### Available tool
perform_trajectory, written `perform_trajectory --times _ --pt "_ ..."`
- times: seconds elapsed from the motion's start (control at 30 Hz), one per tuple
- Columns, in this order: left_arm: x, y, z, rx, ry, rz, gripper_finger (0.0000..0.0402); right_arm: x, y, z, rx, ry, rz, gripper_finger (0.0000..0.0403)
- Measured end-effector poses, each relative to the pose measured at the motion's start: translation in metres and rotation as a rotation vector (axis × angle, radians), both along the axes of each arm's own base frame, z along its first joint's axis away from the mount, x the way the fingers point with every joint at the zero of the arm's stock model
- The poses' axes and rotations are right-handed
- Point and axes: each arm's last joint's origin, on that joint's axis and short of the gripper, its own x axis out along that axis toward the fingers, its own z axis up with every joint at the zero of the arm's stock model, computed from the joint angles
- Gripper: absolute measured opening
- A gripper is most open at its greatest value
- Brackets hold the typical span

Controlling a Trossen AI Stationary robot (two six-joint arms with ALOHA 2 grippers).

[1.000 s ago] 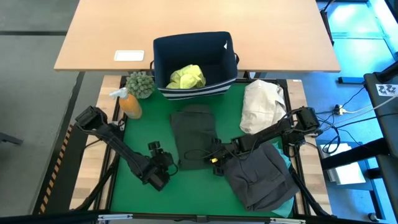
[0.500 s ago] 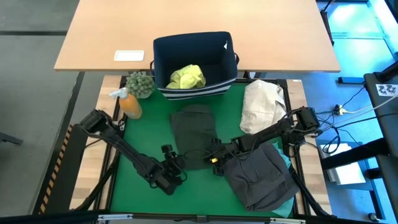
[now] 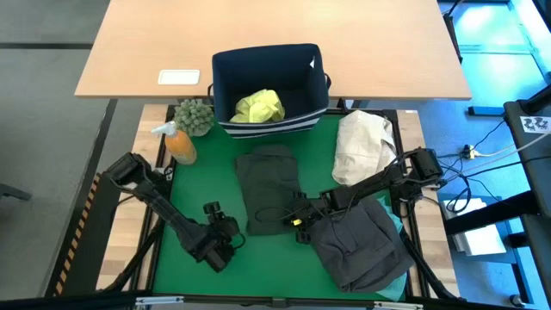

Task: Fold laundry
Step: Fold the green polo shirt

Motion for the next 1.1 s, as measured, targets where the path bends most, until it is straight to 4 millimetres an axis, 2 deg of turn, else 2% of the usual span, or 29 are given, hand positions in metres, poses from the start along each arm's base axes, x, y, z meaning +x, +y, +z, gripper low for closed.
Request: perform_trajectory --times 0.13,0.27,0.5,0.73,0.9,1.1 --pt "-0.002 -0.007 0.014 0.019 -0.157 -0.024 0.0159 0.0 0.0 0.001 0.005 -0.003 0.003 0.0003" --pt "0.002 -0.015 0.022 0.051 -0.255 -0.112 0.0159 -0.001 0.001 0.01 0.029 -0.028 0.019 0.0003" --pt "0.012 -0.021 0.025 0.078 -0.27 -0.243 0.0159 -0.004 0.0 0.03 0.044 -0.084 0.02 0.0003" --pt "0.026 -0.025 0.03 0.064 -0.3 -0.379 0.016 -0.005 -0.001 0.035 0.047 -0.1 0.019 0.0003" --pt "0.036 -0.018 0.03 0.019 -0.281 -0.395 0.0176 -0.006 0.004 0.035 0.063 -0.094 0.052 0.0003" --pt "0.041 -0.01 0.03 0.056 -0.25 -0.42 0.0195 -0.012 0.016 0.042 0.001 -0.127 0.133 0.0003"
